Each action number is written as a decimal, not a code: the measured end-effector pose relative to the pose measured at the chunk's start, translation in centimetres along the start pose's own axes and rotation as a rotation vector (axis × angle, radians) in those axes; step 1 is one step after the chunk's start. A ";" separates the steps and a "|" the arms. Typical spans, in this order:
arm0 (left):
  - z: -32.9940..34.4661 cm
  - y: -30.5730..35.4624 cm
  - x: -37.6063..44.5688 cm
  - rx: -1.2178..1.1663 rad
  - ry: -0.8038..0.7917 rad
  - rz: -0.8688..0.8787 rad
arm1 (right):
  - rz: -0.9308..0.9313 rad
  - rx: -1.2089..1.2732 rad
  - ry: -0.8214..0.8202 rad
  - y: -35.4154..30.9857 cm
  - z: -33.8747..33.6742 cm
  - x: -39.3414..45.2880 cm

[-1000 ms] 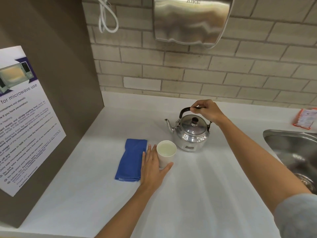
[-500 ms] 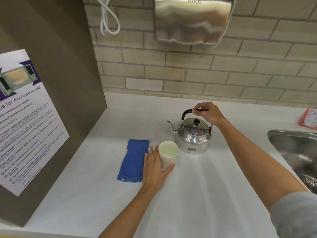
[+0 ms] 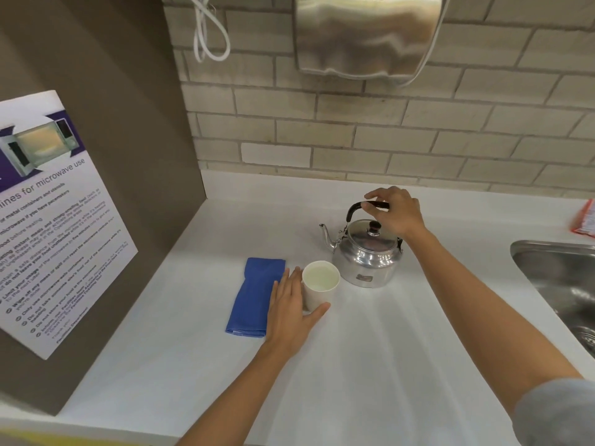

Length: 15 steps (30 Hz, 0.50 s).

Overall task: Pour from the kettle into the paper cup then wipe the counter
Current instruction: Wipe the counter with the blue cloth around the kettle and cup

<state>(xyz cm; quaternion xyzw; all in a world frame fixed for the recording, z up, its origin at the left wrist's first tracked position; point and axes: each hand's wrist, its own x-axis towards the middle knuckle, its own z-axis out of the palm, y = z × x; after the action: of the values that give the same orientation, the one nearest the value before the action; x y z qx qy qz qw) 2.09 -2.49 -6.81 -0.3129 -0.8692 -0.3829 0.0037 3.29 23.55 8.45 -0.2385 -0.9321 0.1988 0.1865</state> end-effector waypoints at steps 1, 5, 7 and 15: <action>-0.5 -0.1 0.0 -0.002 -0.004 0.013 | -0.019 -0.003 0.040 -0.7 0.2 -0.4; -3.3 -1.7 -0.2 -0.098 -0.046 -0.007 | -0.131 0.137 0.127 -5.7 1.1 -2.6; -4.9 -3.0 -0.5 -0.107 -0.041 -0.031 | -0.193 0.246 0.102 -9.1 2.0 -4.0; -9.8 -8.9 -2.6 0.122 0.099 -0.222 | -0.017 0.352 -0.234 -18.4 14.8 -10.5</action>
<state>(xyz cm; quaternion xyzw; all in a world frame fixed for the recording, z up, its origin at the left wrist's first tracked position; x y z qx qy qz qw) -2.99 -14.97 -6.38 -0.1945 -0.9189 -0.3423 0.0230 -1.51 -0.86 1.66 -0.1695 -0.9003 0.3833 0.1175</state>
